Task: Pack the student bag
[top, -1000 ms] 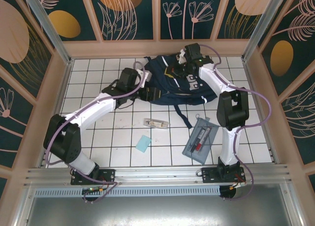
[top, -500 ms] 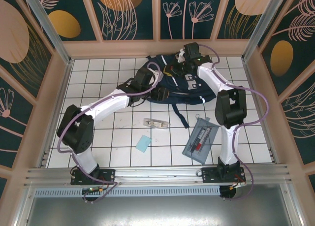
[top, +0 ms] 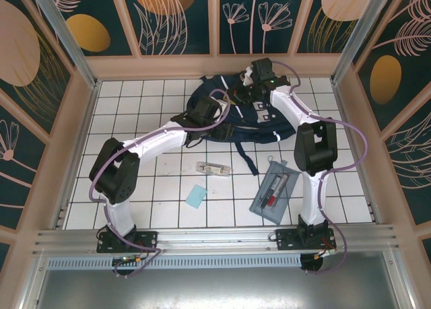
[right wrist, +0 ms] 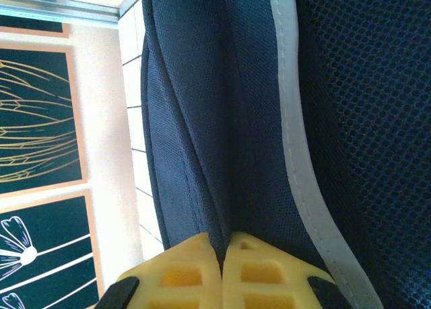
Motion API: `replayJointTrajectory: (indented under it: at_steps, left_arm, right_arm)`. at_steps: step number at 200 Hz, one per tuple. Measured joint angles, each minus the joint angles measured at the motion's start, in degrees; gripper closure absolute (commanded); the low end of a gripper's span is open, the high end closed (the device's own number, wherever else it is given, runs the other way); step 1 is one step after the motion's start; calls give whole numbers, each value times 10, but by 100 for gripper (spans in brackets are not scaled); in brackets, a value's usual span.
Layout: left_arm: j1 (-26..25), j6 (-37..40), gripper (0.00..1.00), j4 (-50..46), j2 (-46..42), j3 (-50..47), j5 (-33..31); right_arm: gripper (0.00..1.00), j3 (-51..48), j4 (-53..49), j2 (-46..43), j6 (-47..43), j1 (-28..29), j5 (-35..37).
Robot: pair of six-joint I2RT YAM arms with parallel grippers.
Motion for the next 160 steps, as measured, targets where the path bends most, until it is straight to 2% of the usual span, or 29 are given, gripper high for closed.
replayJointTrajectory:
  at_steps: [37,50,74,108,131,160]
  left_arm:
    - [-15,9,36,-17,16,19,-40]
    - [-17,13,42,-20,25,24,-52]
    - [-17,19,65,-23,35,30,-69]
    - [-21,26,88,-28,36,38,-67]
    - [-21,28,99,-28,36,39,-62]
    - [-21,33,100,-37,36,44,-54]
  right_arm:
    - [100,0,2,0,3,0,-1]
    - [100,0,2,0,5,0,-1]
    - [100,0,2,0,4,0,-1]
    - [100,0,6,0,4,0,-2]
    - [100,0,6,0,4,0,-2]
    - [100,0,5,0,0,0,-2]
